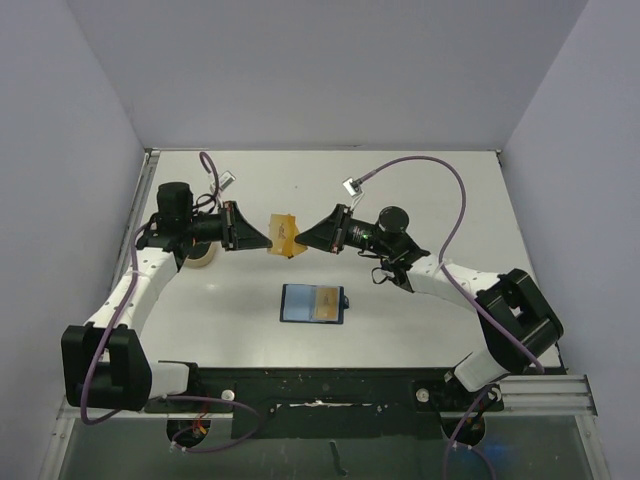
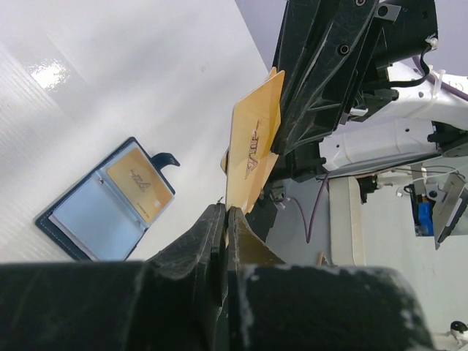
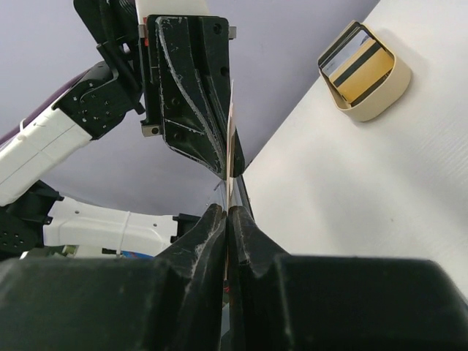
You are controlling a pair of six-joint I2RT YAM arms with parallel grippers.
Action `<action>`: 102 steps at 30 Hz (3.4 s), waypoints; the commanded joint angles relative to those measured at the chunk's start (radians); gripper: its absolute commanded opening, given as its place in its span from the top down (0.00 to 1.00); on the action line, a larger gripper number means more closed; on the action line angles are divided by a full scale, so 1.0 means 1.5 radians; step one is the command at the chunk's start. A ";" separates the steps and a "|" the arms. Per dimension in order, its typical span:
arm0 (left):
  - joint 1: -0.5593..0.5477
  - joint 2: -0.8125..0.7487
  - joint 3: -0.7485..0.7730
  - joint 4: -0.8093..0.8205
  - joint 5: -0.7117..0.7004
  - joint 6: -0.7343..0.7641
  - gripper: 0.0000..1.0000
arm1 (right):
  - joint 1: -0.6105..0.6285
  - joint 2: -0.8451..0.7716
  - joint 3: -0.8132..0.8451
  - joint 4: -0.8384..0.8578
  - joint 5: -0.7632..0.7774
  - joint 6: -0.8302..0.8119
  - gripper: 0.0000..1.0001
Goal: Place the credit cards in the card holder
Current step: Pick up the credit card from the storage box, then place the credit card in the storage box, then insert the credit card into the card holder.
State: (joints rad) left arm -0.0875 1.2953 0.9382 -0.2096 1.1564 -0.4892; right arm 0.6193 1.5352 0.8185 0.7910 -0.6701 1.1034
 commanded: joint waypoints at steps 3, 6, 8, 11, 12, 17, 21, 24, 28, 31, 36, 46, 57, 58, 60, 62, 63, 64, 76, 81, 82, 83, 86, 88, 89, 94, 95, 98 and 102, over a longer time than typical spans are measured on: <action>0.008 -0.023 -0.005 0.066 0.003 -0.031 1.00 | 0.001 -0.025 0.006 0.037 -0.021 -0.004 1.00; 0.015 -0.030 -0.006 0.065 -0.012 -0.030 1.00 | -0.004 -0.032 0.001 -0.009 0.008 -0.020 1.00; 0.036 -0.032 -0.006 0.048 -0.032 -0.019 1.00 | -0.010 -0.040 -0.001 -0.078 0.042 -0.044 1.00; 0.081 -0.039 -0.001 0.000 -0.061 0.019 1.00 | -0.022 -0.053 -0.026 -0.116 0.067 -0.052 1.00; 0.094 -0.040 0.010 -0.039 -0.080 0.055 1.00 | -0.026 -0.060 -0.035 -0.120 0.070 -0.053 1.00; 0.113 -0.023 0.104 -0.219 -0.319 0.247 1.00 | -0.034 -0.096 -0.048 -0.188 0.091 -0.091 1.00; 0.114 0.003 0.163 -0.305 -0.580 0.373 1.00 | -0.034 -0.132 -0.051 -0.242 0.111 -0.132 1.00; 0.114 0.021 0.167 -0.307 -0.702 0.418 1.00 | -0.034 -0.152 -0.047 -0.292 0.124 -0.162 1.00; 0.114 0.075 0.179 -0.320 -0.740 0.450 1.00 | -0.034 -0.177 -0.057 -0.320 0.139 -0.180 1.00; 0.116 0.102 0.168 -0.308 -0.763 0.473 1.00 | -0.034 -0.187 -0.060 -0.344 0.148 -0.190 1.00; 0.119 0.144 0.172 -0.303 -0.789 0.491 1.00 | -0.033 -0.200 -0.067 -0.349 0.158 -0.195 1.00; 0.125 0.194 0.165 -0.262 -0.793 0.490 0.99 | -0.033 -0.214 -0.065 -0.367 0.166 -0.199 1.00; 0.111 0.213 0.184 -0.222 -0.960 0.431 0.75 | -0.027 -0.230 -0.058 -0.418 0.211 -0.193 1.00; 0.107 0.203 0.186 -0.220 -0.968 0.423 0.75 | -0.025 -0.230 -0.056 -0.420 0.215 -0.193 1.00; 0.100 0.188 0.194 -0.220 -0.959 0.386 0.74 | -0.020 -0.227 -0.056 -0.425 0.226 -0.192 1.00; 0.092 0.175 0.205 -0.230 -0.910 0.342 0.74 | -0.006 -0.220 -0.058 -0.426 0.246 -0.188 1.00; 0.087 0.170 0.209 -0.240 -0.873 0.325 0.74 | 0.000 -0.215 -0.059 -0.425 0.255 -0.183 0.99; 0.084 0.165 0.210 -0.247 -0.842 0.310 0.74 | 0.008 -0.209 -0.060 -0.424 0.263 -0.177 0.99; 0.000 0.088 0.090 -0.196 -0.504 0.189 0.76 | 0.078 -0.146 -0.073 -0.397 0.398 -0.105 0.99; -0.058 0.043 -0.006 -0.084 -0.453 0.104 0.80 | 0.092 -0.113 -0.094 -0.366 0.412 -0.075 0.99; -0.068 0.038 -0.028 -0.060 -0.443 0.090 0.81 | 0.094 -0.103 -0.095 -0.362 0.408 -0.072 0.99; -0.077 0.036 -0.051 -0.035 -0.437 0.076 0.82 | 0.095 -0.094 -0.094 -0.362 0.402 -0.071 0.99; -0.097 0.037 -0.093 0.005 -0.413 0.047 0.87 | 0.102 -0.071 -0.100 -0.352 0.388 -0.063 0.99; -0.109 0.034 -0.123 0.033 -0.411 0.028 0.93 | 0.107 -0.066 -0.110 -0.343 0.386 -0.059 0.99; -0.117 0.030 -0.139 0.054 -0.412 0.014 0.97 | 0.107 -0.064 -0.114 -0.342 0.383 -0.059 0.99; -0.159 0.019 -0.229 0.144 -0.418 -0.049 1.00 | 0.109 -0.056 -0.130 -0.348 0.370 -0.062 0.99; -0.165 0.017 -0.238 0.151 -0.420 -0.053 1.00 | 0.109 -0.056 -0.134 -0.351 0.368 -0.065 0.99; -0.184 0.018 -0.252 0.141 -0.436 -0.049 1.00 | 0.109 -0.068 -0.143 -0.355 0.364 -0.072 0.99; -0.190 0.021 -0.270 0.113 -0.452 -0.052 1.00 | 0.110 -0.061 -0.142 -0.361 0.357 -0.075 0.99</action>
State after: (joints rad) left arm -0.3656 1.3544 0.5488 -0.1001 0.4938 -0.5442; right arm 0.7753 1.4521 0.6006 0.2066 -0.1188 1.0023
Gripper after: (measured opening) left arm 0.007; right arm 0.037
